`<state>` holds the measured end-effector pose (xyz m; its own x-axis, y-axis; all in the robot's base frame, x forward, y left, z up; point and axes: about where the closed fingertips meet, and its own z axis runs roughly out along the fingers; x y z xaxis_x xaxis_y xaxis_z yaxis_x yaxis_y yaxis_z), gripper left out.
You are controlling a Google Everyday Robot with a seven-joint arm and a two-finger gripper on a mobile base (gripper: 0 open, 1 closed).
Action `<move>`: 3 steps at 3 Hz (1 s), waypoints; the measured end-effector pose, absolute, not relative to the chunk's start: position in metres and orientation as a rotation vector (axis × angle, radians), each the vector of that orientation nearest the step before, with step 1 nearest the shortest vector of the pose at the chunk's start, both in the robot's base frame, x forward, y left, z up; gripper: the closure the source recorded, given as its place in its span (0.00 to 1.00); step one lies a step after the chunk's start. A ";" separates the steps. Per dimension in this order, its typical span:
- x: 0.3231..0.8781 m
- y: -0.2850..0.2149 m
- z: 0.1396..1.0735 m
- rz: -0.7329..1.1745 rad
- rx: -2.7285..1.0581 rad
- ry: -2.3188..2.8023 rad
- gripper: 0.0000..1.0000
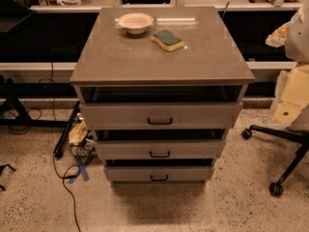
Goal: Open bottom drawer
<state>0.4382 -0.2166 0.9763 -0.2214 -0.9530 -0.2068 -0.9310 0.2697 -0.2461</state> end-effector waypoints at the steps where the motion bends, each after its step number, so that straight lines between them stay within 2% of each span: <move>1: 0.438 -0.217 0.976 -0.099 -1.724 2.231 0.00; 2: 0.436 -0.224 0.947 -0.025 -1.678 2.247 0.00; 3: 0.426 -0.237 0.857 0.211 -1.582 2.247 0.00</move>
Offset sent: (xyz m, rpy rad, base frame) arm -0.0102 -0.0388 -0.1487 0.2818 0.1178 -0.1155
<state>0.4259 -0.2369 0.8572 -0.2919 -0.8729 -0.3910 -0.9303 0.3540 -0.0957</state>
